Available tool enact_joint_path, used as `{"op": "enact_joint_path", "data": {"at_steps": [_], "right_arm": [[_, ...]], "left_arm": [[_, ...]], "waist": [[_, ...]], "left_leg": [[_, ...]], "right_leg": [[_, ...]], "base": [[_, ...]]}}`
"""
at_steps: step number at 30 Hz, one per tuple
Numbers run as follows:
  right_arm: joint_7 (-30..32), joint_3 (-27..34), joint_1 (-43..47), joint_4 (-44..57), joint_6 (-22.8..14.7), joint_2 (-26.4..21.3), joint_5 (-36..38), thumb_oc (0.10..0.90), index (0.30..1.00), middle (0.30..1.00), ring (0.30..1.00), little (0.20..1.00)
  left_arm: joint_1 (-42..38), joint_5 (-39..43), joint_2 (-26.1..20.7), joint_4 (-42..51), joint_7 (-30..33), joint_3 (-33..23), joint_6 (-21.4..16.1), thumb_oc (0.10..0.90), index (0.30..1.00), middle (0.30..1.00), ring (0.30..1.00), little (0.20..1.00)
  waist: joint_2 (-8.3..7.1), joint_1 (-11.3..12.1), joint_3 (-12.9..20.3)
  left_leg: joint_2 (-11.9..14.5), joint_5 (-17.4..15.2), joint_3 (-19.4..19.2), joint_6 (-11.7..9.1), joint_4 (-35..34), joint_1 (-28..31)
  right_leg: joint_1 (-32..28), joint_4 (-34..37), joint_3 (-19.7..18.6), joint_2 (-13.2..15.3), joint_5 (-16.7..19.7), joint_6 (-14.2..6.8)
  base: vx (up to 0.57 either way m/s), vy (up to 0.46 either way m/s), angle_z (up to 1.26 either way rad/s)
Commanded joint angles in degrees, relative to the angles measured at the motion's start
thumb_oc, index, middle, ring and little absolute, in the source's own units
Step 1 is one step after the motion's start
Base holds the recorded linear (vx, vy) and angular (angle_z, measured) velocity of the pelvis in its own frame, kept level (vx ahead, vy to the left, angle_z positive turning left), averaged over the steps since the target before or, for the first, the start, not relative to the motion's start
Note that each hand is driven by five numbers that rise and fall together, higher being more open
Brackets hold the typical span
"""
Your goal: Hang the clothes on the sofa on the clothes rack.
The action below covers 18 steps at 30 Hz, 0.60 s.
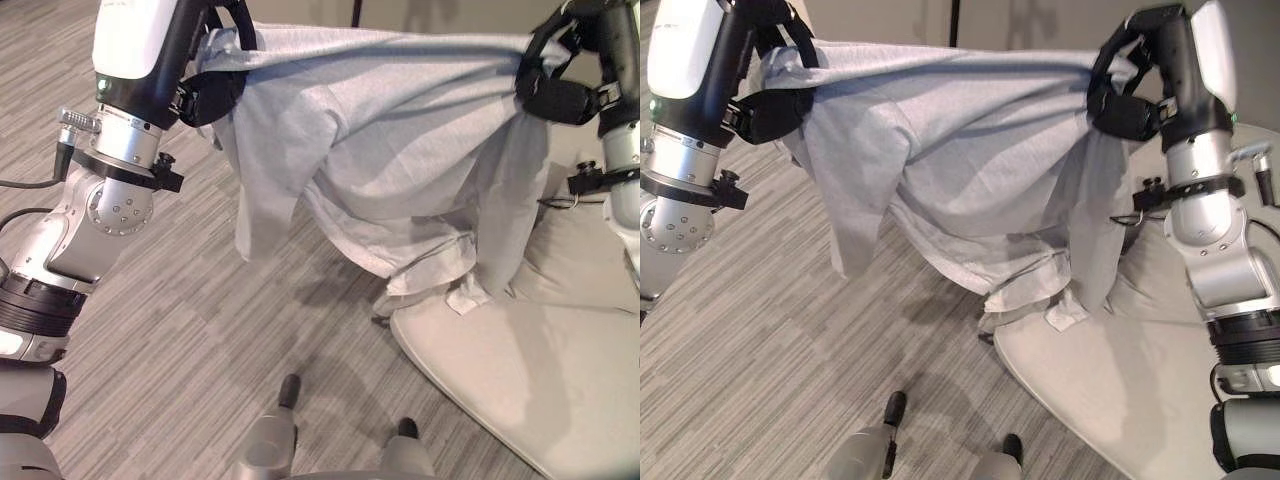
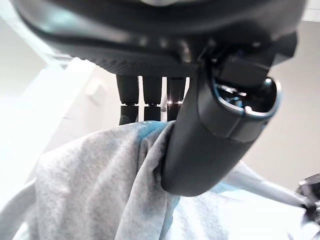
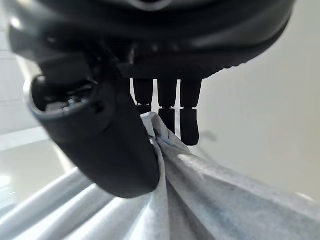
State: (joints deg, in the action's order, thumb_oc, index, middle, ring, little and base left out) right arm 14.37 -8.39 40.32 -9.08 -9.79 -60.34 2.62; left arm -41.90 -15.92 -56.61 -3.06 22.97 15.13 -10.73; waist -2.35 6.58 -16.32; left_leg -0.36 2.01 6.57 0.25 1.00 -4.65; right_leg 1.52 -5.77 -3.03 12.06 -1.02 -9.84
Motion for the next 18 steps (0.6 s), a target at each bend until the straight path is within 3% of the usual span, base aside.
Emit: {"op": "enact_joint_path", "data": {"at_steps": [1, 3, 5, 6, 9, 11, 12, 14, 15, 17, 18], "right_arm": [[5.3, 5.4, 3.9, -5.2, 0.8, -5.8, 1.7, 0.4, 0.3, 0.3, 0.3, 0.3], [5.3, 5.4, 3.3, -5.5, 0.9, -6.4, 1.3, 0.4, 0.3, 0.3, 0.3, 0.3], [4.8, 6.7, 2.7, -5.1, 0.9, -7.2, 1.7, 0.4, 0.3, 0.3, 0.3, 0.3], [4.7, 7.0, 2.6, -4.8, 0.8, -7.1, 1.8, 0.4, 0.3, 0.3, 0.3, 0.3], [4.4, 5.5, 4.4, -5.1, 1.1, -7.3, 2.1, 0.4, 0.3, 0.3, 0.3, 0.3], [4.1, 5.4, 4.2, -5.2, 1.4, -7.2, 1.9, 0.4, 0.3, 0.3, 0.3, 0.3], [3.8, 5.4, 3.1, -4.9, 1.7, -7.5, 1.6, 0.4, 0.3, 0.3, 0.3, 0.3], [3.9, 5.5, 2.7, -4.5, 1.8, -7.6, 1.2, 0.4, 0.3, 0.3, 0.3, 0.3], [4.1, 6.2, 1.8, -4.0, 1.5, -7.3, 0.8, 0.4, 0.3, 0.3, 0.3, 0.3], [5.2, 6.4, 1.5, -4.2, 1.4, -6.9, -0.1, 0.4, 0.3, 0.3, 0.3, 0.3], [5.3, 6.4, 1.4, -4.2, 1.4, -6.8, -0.2, 0.4, 0.3, 0.3, 0.3, 0.3]], "left_arm": [[1.2, 2.8, -0.8, -1.6, 3.0, -11.0, 1.5, 0.4, 0.3, 0.3, 0.3, 0.3], [2.2, 2.6, 1.6, -1.9, 3.0, -11.6, 1.9, 0.4, 0.3, 0.3, 0.3, 0.3], [3.1, 2.0, 3.6, -1.0, 2.5, -12.2, 1.8, 0.4, 0.3, 0.3, 0.3, 0.3], [4.1, 2.3, 3.9, -0.7, 2.3, -13.1, 1.7, 0.4, 0.3, 0.3, 0.3, 0.3], [4.9, 3.3, 4.8, -0.6, 2.0, -13.9, 1.4, 0.4, 0.3, 0.3, 0.3, 0.3], [5.9, 3.4, 5.3, -0.3, 1.9, -14.6, 1.5, 0.4, 0.3, 0.3, 0.3, 0.3], [6.6, 3.8, 5.7, 0.2, 1.8, -15.3, 1.2, 0.4, 0.3, 0.3, 0.3, 0.3], [7.0, 3.7, 5.4, 0.2, 2.1, -15.6, 1.3, 0.4, 0.3, 0.3, 0.3, 0.3], [7.9, 3.3, 3.8, 0.3, 2.5, -16.1, 1.6, 0.4, 0.3, 0.3, 0.3, 0.3], [8.7, 3.3, 2.8, 0.3, 3.1, -16.1, 1.4, 0.4, 0.3, 0.3, 0.3, 0.3], [8.7, 3.3, 2.8, 0.2, 3.2, -16.0, 1.4, 0.4, 0.3, 0.3, 0.3, 0.3]], "waist": [[-2.24, -3.6, 8.1], [-2.43, -4.9, 7.6], [-2.99, -5.6, 7.8], [-3.15, -5.5, 7.6], [-3.83, -3.7, 6.1], [-3.6, -3.3, 6.0], [-3.82, -2.5, 6.1], [-3.9, -2.0, 6.6], [-3.16, -1.0, 7.5], [-2.69, 0.2, 7.7], [-2.81, 0.1, 7.9]], "left_leg": [[-4.9, -3.4, 2.8, -0.8, -6.0, 7.7], [-6.0, -5.3, 3.1, -0.5, -6.0, 10.5], [-6.8, -5.4, 4.6, -1.1, -3.2, 11.7], [-7.6, -6.1, 3.5, -1.8, 1.8, 10.7], [-8.8, -3.8, 0.0, -5.3, 20.8, 3.6], [-7.6, -4.8, -1.6, -5.3, 25.5, 0.5], [-5.3, -6.3, -4.0, -3.8, 23.7, -3.5], [-4.4, -7.9, -4.0, -2.7, 18.1, -3.6], [-3.5, -4.5, -0.7, -2.1, 6.5, -3.2], [-3.8, -1.8, 2.1, -2.9, -1.9, -5.2], [-3.8, -1.4, 2.3, -3.0, -2.8, -4.9]], "right_leg": [[3.4, 6.2, 0.8, -14.9, 5.0, 4.3], [4.9, 7.2, 3.5, -16.5, 6.2, 4.8], [1.8, 8.8, 3.9, -15.2, 6.6, 6.3], [-0.2, 9.6, 3.7, -14.3, 7.0, 6.5], [-5.0, 10.8, 2.3, -12.4, 6.2, 7.1], [-6.2, 10.8, 2.2, -12.2, 5.4, 7.1], [-7.8, 10.8, 2.4, -10.9, 3.9, 6.9], [-7.9, 10.8, 1.8, -10.4, 3.3, 6.5], [-8.2, 10.8, 1.0, -10.3, 2.1, 6.3], [-10.1, 10.8, 0.6, -10.0, -0.1, 6.1], [-10.1, 10.8, 0.7, -9.9, -0.3, 6.1]], "base": [[0.29, 0.195, -0.1], [0.3, 0.143, -0.14], [0.28, 0.088, 0.49], [0.26, 0.1, 0.78], [0.2, 0.076, 0.09], [0.23, 0.077, -0.28], [0.36, 0.156, -0.25], [0.32, 0.16, -0.14], [0.35, 0.19, -0.12], [0.35, 0.203, -0.17], [0.26, 0.186, -0.14]]}}
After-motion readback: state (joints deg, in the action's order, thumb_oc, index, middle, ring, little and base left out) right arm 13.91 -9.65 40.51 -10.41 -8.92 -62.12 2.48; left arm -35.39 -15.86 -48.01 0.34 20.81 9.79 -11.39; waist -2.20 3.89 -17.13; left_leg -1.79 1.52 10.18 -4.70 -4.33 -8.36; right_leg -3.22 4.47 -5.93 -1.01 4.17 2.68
